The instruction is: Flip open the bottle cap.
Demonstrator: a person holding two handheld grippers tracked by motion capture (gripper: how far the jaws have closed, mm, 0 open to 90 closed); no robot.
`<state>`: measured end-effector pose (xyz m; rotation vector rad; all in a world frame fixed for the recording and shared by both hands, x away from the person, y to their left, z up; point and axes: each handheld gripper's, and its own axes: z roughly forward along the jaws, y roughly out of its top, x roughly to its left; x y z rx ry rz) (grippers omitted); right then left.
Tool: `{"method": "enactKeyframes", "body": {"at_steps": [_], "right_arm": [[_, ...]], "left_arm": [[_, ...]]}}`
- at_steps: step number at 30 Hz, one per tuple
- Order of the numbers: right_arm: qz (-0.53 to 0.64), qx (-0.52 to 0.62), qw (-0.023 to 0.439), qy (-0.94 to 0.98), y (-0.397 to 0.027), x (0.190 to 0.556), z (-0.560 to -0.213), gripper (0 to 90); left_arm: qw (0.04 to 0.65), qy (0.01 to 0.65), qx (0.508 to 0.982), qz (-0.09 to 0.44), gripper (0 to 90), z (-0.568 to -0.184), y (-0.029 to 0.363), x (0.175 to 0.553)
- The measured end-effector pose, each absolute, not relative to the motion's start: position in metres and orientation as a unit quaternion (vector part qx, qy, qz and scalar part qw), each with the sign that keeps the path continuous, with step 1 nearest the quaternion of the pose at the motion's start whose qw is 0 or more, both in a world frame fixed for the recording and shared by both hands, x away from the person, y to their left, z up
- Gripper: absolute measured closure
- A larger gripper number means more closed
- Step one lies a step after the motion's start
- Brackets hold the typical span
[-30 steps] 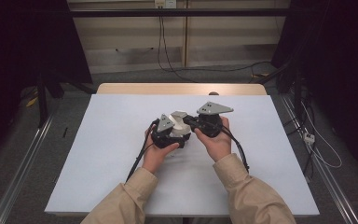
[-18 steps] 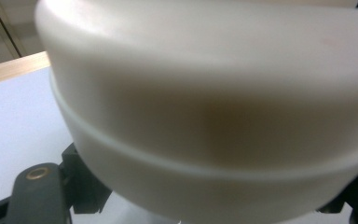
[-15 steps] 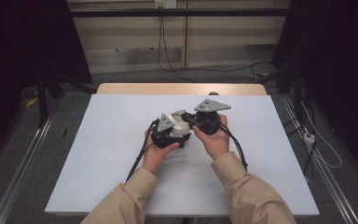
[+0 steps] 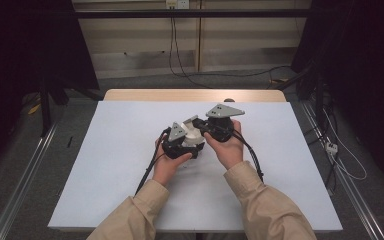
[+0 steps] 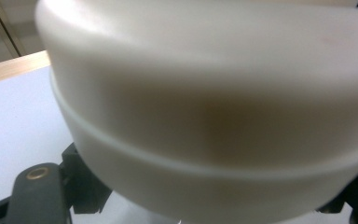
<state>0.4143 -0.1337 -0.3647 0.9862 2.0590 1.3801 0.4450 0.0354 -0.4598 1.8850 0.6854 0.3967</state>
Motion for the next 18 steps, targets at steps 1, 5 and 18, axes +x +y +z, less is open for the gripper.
{"method": "enactKeyframes", "body": {"at_steps": [1,5,18], "right_arm": [[0.503,0.359,0.236,0.75,-0.1335,0.4145,-0.3646,88.6],[0.499,0.36,0.237,0.752,-0.1323,0.4158,-0.3658,88.5],[0.491,0.353,0.239,0.759,-0.1246,0.4213,-0.367,88.5]], "left_arm": [[0.522,0.286,0.787,0.165,18.9,-0.4598,0.0354,0.4451],[0.521,0.285,0.788,0.166,18.9,-0.4597,0.0354,0.4452],[0.52,0.286,0.788,0.166,18.9,-0.4596,0.0352,0.4449]]}}
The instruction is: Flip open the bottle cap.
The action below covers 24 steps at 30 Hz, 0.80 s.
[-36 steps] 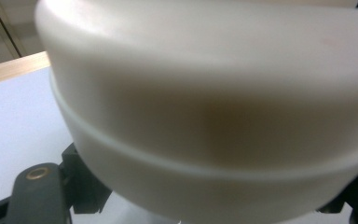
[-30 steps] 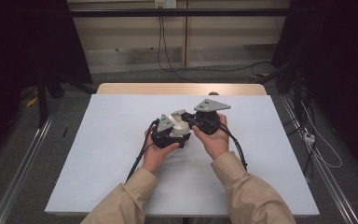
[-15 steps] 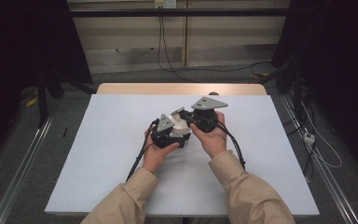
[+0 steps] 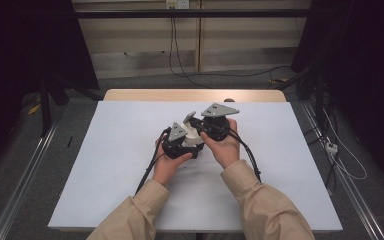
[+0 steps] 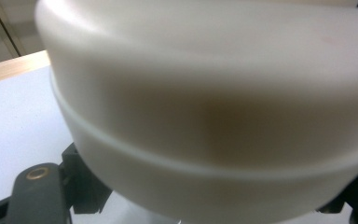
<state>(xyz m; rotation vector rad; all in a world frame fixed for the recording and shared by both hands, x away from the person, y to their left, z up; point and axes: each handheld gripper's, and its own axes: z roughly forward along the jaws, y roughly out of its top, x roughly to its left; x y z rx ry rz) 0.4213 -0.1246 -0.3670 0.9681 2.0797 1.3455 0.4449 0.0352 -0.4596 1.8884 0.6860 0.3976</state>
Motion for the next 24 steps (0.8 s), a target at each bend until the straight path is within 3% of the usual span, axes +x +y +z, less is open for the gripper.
{"method": "enactKeyframes", "body": {"at_steps": [24], "right_arm": [[0.49,0.355,0.246,0.757,-0.117,0.437,-0.363,88.4]], "left_arm": [[0.522,0.285,0.787,0.165,18.9,-0.46,0.036,0.446]]}}
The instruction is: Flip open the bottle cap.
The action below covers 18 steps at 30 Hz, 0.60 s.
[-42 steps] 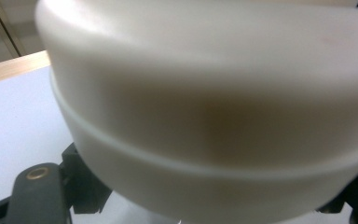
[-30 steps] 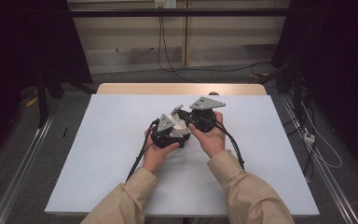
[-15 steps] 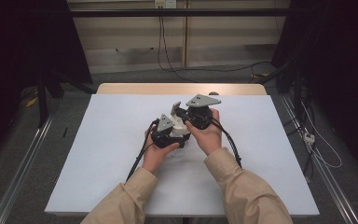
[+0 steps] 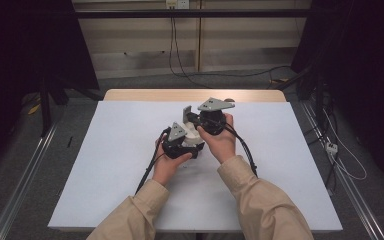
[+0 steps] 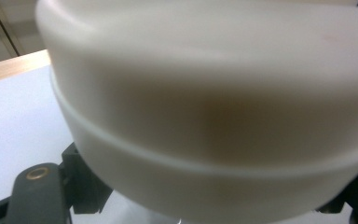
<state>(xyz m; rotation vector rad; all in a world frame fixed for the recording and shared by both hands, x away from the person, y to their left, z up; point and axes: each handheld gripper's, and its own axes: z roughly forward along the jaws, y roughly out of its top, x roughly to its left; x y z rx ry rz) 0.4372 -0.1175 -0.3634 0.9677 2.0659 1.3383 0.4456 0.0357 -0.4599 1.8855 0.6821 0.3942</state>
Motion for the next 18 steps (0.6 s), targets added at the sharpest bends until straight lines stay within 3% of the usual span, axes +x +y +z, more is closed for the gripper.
{"method": "enactKeyframes", "body": {"at_steps": [18], "right_arm": [[0.487,0.347,0.248,0.762,-0.1105,0.4441,-0.362,88.3]], "left_arm": [[0.521,0.283,0.788,0.167,18.9,-0.4598,0.0369,0.4466]]}}
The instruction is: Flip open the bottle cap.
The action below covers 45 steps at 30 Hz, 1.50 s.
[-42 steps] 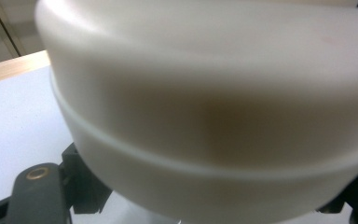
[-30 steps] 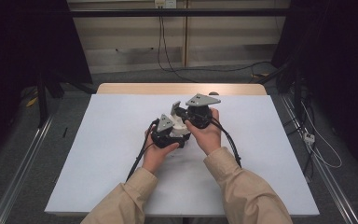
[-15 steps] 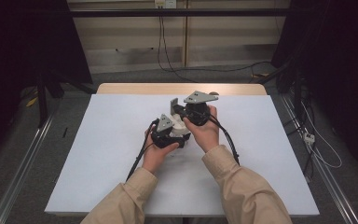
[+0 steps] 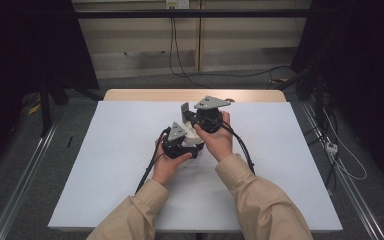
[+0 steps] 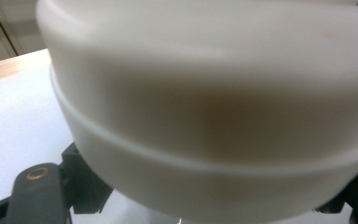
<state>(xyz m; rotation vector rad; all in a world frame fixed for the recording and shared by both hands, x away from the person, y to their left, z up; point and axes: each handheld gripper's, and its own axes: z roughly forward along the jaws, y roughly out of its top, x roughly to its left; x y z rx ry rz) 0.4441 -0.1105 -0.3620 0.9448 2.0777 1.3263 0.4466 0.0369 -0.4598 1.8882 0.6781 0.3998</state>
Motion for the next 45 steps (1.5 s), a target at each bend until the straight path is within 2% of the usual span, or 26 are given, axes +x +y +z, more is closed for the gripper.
{"method": "enactKeyframes", "body": {"at_steps": [45], "right_arm": [[0.486,0.348,0.248,0.762,-0.103,0.457,-0.367,88.5]], "left_arm": [[0.527,0.291,0.783,0.155,18.9,-0.461,0.037,0.447]]}}
